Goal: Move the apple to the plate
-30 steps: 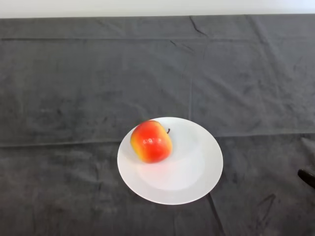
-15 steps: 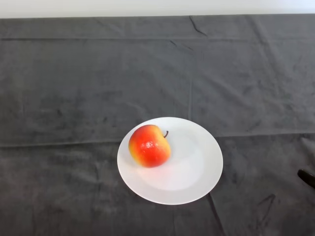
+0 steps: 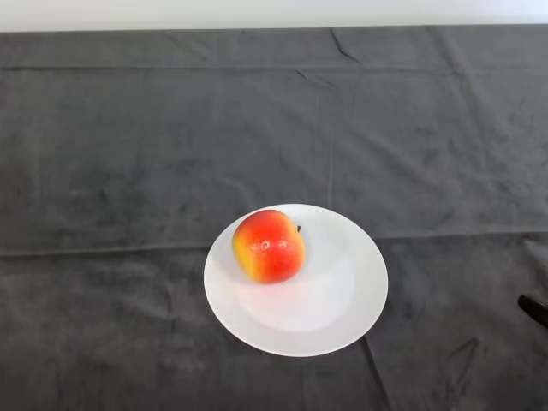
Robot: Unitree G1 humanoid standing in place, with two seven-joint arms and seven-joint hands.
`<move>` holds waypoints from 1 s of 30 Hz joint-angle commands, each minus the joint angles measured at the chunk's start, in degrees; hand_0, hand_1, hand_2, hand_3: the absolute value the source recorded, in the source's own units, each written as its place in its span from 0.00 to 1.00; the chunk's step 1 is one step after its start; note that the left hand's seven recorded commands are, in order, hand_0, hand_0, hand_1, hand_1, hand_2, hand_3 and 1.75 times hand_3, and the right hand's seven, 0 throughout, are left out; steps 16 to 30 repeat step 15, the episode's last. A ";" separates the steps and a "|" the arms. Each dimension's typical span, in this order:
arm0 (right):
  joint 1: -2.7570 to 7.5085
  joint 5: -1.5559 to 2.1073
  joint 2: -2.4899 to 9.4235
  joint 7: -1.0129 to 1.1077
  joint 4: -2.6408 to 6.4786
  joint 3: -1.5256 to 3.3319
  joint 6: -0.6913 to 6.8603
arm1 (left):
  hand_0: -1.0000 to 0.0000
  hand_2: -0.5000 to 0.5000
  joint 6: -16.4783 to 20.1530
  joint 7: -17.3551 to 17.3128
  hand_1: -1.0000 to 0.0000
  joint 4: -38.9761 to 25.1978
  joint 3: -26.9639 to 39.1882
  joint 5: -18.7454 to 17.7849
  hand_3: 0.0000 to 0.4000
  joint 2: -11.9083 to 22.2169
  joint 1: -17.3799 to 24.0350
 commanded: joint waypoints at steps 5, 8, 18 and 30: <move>1.47 2.03 0.53 -0.04 1.96 1.09 1.05 | 1.00 0.50 -1.84 0.54 1.00 2.99 -0.29 -0.65 0.00 5.74 -3.89; 1.47 2.04 0.52 -0.04 1.96 1.09 1.05 | 1.00 0.50 -1.84 0.55 1.00 3.02 -0.36 -0.75 0.00 5.77 -3.89; 1.47 2.04 0.52 -0.04 1.96 1.10 1.04 | 1.00 0.50 -1.75 0.53 1.00 2.98 -0.49 -1.02 0.00 5.88 -3.88; 1.47 2.04 0.52 -0.04 1.96 1.10 1.04 | 1.00 0.50 -1.75 0.53 1.00 2.98 -0.49 -1.02 0.00 5.88 -3.88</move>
